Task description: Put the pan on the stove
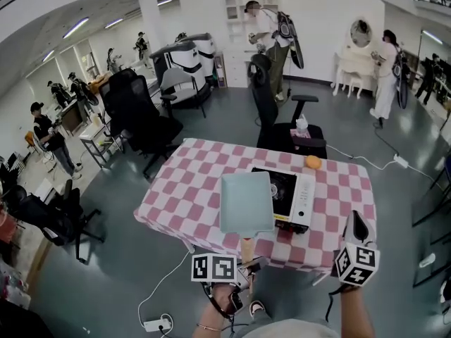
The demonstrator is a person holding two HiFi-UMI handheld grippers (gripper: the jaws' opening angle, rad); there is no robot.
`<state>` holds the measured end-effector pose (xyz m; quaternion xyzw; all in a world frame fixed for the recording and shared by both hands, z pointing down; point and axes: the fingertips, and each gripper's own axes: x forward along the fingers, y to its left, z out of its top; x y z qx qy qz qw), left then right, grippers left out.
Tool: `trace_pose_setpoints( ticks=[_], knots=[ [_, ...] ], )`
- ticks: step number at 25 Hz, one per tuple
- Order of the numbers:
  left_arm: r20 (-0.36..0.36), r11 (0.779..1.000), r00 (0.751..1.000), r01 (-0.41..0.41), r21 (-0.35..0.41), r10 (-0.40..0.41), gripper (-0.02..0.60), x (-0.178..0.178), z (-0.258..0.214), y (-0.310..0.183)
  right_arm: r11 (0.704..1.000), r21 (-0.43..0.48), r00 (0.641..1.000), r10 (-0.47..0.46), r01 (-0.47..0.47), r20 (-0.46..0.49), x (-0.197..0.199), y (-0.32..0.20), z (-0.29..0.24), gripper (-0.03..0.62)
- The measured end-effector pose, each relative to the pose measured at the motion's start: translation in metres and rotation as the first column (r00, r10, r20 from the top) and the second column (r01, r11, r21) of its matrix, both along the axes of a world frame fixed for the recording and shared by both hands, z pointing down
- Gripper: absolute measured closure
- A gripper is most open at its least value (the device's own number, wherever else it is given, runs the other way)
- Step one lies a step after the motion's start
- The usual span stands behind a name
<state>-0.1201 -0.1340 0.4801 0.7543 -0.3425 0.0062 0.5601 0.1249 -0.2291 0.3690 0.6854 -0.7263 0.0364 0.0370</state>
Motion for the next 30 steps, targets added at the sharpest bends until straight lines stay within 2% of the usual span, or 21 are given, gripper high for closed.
trace_pose_setpoints(
  ticks=[6,10,14,17,30],
  knots=[
    [0.002,1.0,1.0,-0.022,-0.011,0.022,0.558,-0.011,0.004,-0.031,0.998,-0.059,1.0,0.025,-0.025,-0.003,-0.004,-0.023,0.022,0.585],
    [0.03,0.999,0.999,-0.017,-0.043,0.019,0.558,-0.018,0.015,-0.034,0.996,-0.083,1.0,0.018,-0.016,0.022,-0.011,-0.038,0.038,0.585],
    [0.02,0.998,1.0,-0.019,-0.064,0.02,0.558,-0.011,0.017,-0.043,0.995,-0.097,0.999,0.016,-0.012,0.044,-0.007,-0.057,0.044,0.585],
    [0.039,0.997,0.999,-0.029,-0.071,0.031,0.558,-0.009,0.018,-0.046,0.993,-0.115,0.997,0.005,0.004,0.074,-0.009,-0.069,0.052,0.585],
    [0.066,0.991,0.995,-0.066,-0.113,0.073,0.558,0.003,0.025,-0.062,0.99,-0.142,0.996,-0.005,0.017,0.086,-0.001,-0.107,0.061,0.585]
  ],
)
